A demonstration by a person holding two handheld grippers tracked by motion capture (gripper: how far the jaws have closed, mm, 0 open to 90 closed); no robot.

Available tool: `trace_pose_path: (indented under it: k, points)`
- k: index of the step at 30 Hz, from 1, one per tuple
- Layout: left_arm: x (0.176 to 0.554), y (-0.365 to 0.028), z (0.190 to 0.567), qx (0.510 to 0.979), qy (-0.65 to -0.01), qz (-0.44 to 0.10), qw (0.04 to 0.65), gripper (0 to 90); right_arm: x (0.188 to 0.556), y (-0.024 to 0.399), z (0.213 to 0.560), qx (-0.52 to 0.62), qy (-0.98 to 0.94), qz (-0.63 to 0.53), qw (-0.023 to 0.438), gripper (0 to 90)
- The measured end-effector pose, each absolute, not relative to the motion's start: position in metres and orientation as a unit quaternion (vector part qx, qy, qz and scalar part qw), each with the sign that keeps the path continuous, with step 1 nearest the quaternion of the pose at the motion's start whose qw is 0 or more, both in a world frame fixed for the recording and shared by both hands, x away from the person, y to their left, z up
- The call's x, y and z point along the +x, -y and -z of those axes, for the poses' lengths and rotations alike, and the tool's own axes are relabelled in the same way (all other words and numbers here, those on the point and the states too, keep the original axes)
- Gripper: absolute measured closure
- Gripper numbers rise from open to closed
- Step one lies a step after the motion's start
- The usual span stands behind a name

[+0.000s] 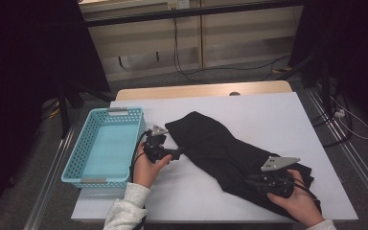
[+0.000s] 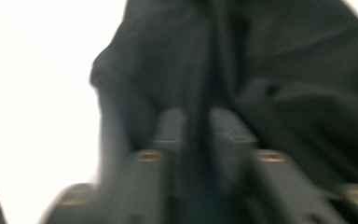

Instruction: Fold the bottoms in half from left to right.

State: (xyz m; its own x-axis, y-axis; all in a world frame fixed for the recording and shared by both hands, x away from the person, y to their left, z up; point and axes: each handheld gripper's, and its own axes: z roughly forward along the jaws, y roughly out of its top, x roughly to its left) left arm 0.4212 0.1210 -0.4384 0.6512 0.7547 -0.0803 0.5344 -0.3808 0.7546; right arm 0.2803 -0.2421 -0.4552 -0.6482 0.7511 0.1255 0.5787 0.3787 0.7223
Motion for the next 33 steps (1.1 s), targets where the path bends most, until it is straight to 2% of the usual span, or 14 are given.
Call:
trace_pose_path:
  k: [3, 7, 12, 13, 14, 15, 16, 22, 26, 29, 30, 32, 33]
  points:
    - [0.421, -0.120, 0.438, 0.818, -0.393, -0.142, 0.395, 11.9, 0.288, 0.259, 0.443, 0.421, -0.801, -0.401, 0.145, 62.9]
    - [0.422, -0.118, 0.440, 0.822, -0.390, -0.139, 0.391, 11.9, 0.306, 0.281, 0.437, 0.456, -0.775, -0.395, 0.189, 64.3]
    - [0.423, -0.117, 0.440, 0.822, -0.391, -0.135, 0.390, 11.9, 0.326, 0.289, 0.456, 0.488, -0.773, -0.360, 0.186, 66.1]
    - [0.423, -0.117, 0.441, 0.821, -0.392, -0.138, 0.392, 11.9, 0.328, 0.288, 0.461, 0.494, -0.772, -0.355, 0.184, 67.6]
    - [0.423, -0.118, 0.441, 0.822, -0.392, -0.136, 0.391, 11.9, 0.328, 0.288, 0.463, 0.493, -0.771, -0.358, 0.184, 76.3]
    - [0.424, -0.119, 0.441, 0.822, -0.392, -0.136, 0.389, 11.9, 0.329, 0.289, 0.462, 0.489, -0.774, -0.359, 0.179, 89.2]
    - [0.423, -0.119, 0.441, 0.822, -0.392, -0.136, 0.389, 11.9, 0.328, 0.290, 0.459, 0.488, -0.774, -0.364, 0.176, 89.6]
    - [0.423, -0.117, 0.441, 0.823, -0.389, -0.139, 0.391, 11.9, 0.334, 0.297, 0.443, 0.483, -0.763, -0.371, 0.217, 89.9]
    - [0.425, -0.119, 0.441, 0.820, -0.394, -0.136, 0.392, 11.9, 0.342, 0.299, 0.451, 0.488, -0.764, -0.353, 0.231, 89.5]
    - [0.427, -0.120, 0.444, 0.822, -0.395, -0.136, 0.388, 11.9, 0.344, 0.302, 0.461, 0.498, -0.764, -0.345, 0.223, 88.3]
    - [0.427, -0.120, 0.445, 0.820, -0.396, -0.136, 0.391, 11.9, 0.344, 0.302, 0.462, 0.501, -0.762, -0.344, 0.223, 87.1]
    - [0.427, -0.120, 0.444, 0.822, -0.394, -0.132, 0.389, 11.9, 0.344, 0.303, 0.463, 0.506, -0.757, -0.340, 0.236, 74.0]
    - [0.427, -0.120, 0.444, 0.820, -0.396, -0.135, 0.391, 11.9, 0.343, 0.303, 0.461, 0.506, -0.756, -0.341, 0.239, 73.6]
